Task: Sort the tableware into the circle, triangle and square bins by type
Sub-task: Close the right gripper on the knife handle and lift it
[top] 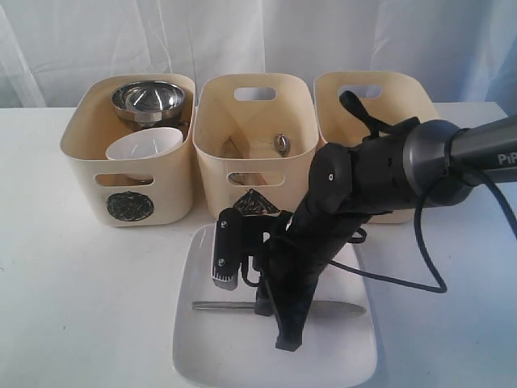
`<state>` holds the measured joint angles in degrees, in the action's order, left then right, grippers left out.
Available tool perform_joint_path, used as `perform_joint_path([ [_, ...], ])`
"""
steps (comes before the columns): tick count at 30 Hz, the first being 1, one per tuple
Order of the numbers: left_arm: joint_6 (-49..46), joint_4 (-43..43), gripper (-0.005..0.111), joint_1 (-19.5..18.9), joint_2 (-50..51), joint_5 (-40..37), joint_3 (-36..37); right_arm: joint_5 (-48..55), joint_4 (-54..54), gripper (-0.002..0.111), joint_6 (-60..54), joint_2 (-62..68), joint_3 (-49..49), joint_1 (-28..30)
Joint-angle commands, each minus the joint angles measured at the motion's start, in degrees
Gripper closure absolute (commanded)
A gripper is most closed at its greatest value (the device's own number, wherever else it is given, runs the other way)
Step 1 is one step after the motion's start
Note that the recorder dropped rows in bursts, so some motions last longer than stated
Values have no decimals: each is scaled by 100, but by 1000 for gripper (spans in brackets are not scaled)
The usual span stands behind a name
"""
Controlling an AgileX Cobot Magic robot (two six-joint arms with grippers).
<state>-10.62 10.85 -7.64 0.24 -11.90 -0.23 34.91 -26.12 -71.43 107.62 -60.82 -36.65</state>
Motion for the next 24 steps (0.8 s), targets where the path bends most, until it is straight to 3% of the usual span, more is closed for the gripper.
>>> perform_joint_path([
  [1, 35, 60, 107, 31, -24, -12, 23, -524, 508, 108, 627, -81, 22, 12],
  [8, 35, 60, 107, 31, -24, -12, 23, -1344, 1166, 108, 1793, -70, 22, 12],
  [24, 35, 60, 107, 31, -24, -12, 23, -1109, 1142, 108, 2036, 284, 22, 12],
])
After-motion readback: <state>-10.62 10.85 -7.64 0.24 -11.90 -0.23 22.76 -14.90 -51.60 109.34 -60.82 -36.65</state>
